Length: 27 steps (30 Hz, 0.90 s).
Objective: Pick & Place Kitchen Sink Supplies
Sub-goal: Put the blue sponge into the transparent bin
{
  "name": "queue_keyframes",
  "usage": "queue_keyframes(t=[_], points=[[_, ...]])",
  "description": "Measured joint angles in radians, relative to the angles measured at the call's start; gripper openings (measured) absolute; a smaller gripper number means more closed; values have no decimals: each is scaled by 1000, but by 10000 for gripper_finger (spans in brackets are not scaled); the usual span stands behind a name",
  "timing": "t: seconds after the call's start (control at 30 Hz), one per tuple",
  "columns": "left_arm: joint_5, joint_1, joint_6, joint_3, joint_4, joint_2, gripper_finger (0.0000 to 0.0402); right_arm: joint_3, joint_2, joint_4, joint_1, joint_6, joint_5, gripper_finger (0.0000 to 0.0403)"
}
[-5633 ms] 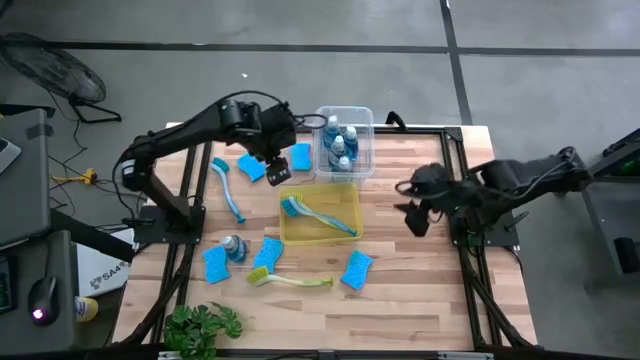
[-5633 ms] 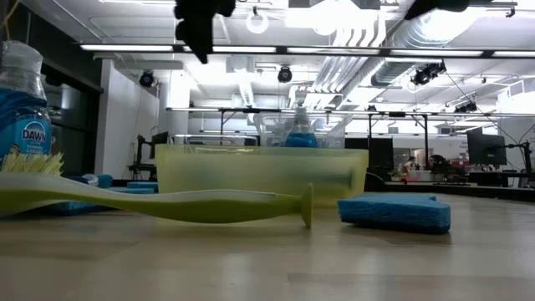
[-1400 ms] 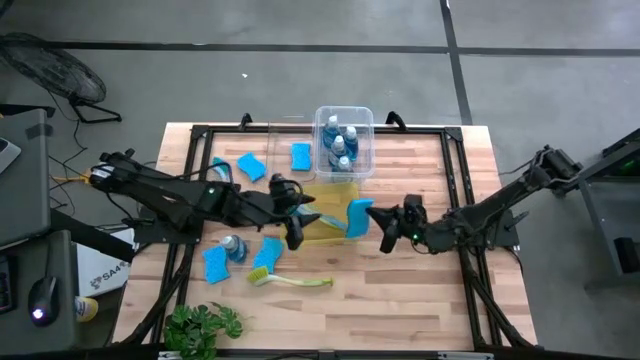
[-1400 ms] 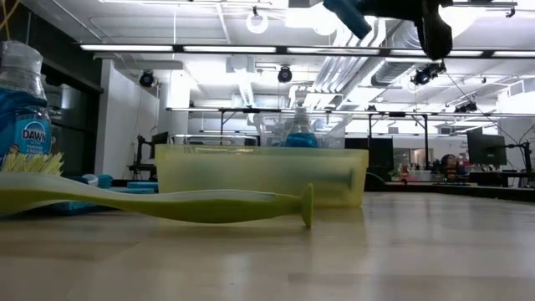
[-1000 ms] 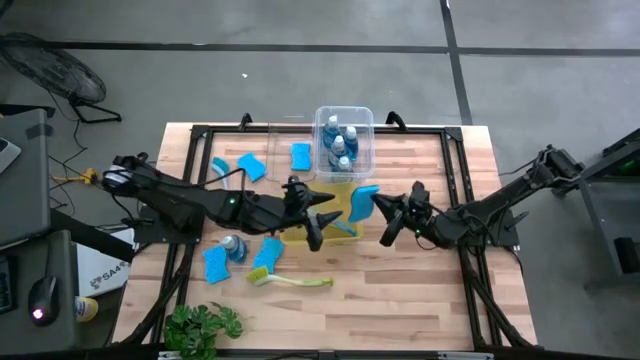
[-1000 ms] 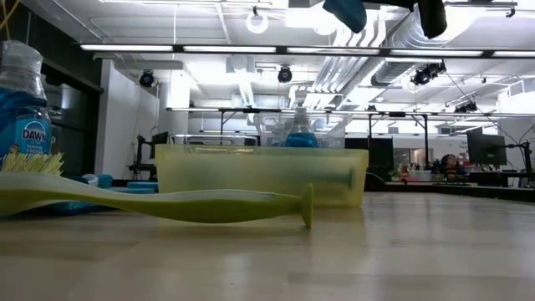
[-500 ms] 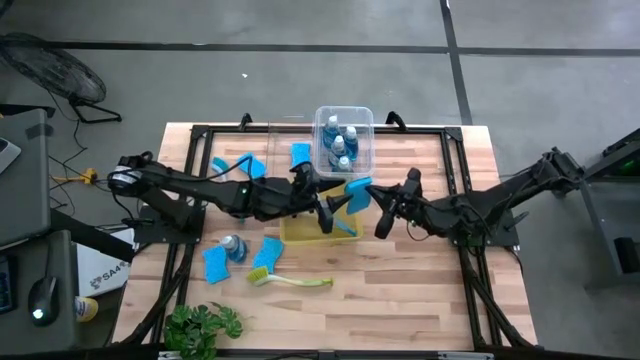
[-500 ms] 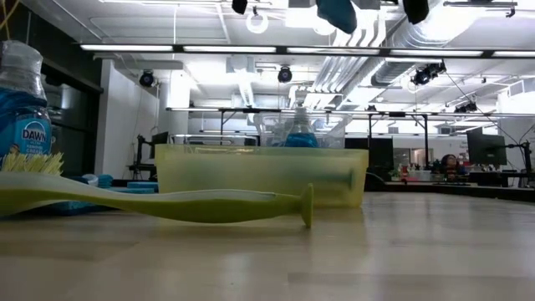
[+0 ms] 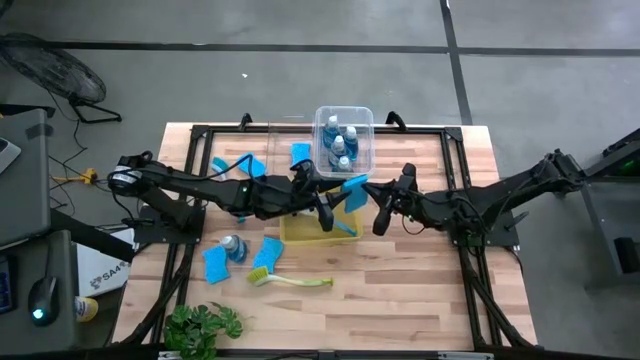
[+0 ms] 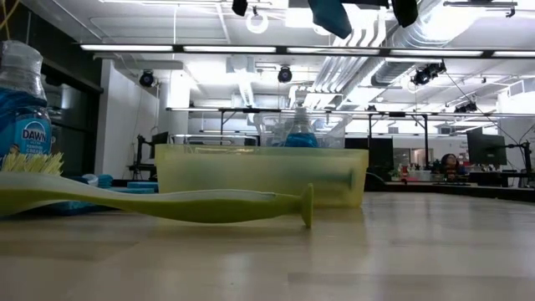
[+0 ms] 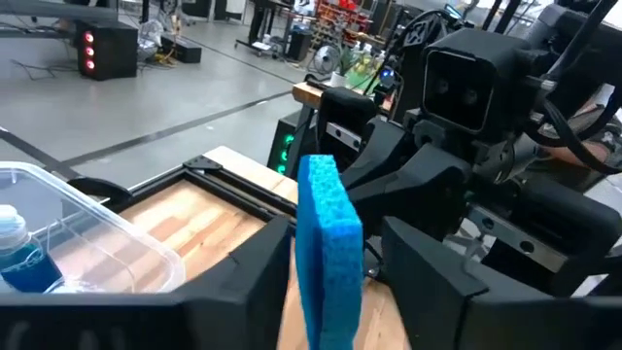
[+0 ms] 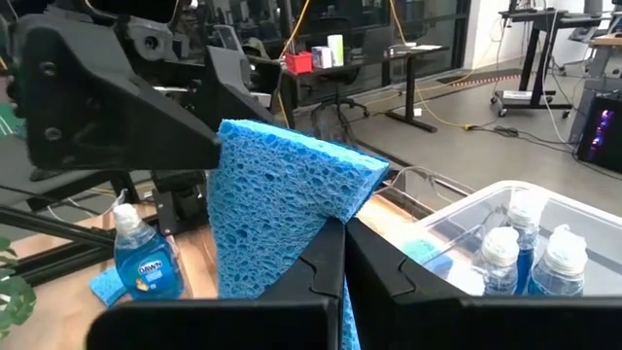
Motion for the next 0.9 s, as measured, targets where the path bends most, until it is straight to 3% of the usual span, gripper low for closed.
queue_keyframes(t=[0.37, 0.7, 0.9], points=[[0, 0, -1, 0, -10, 0, 11, 0, 0, -6, 0, 3, -19, 0], [1, -2, -6, 1, -30, -2, 6, -1, 0, -10, 1, 8, -62, 7], [1, -3, -9, 2, -38, -2, 3, -2, -13, -15, 1, 58, -87, 56]])
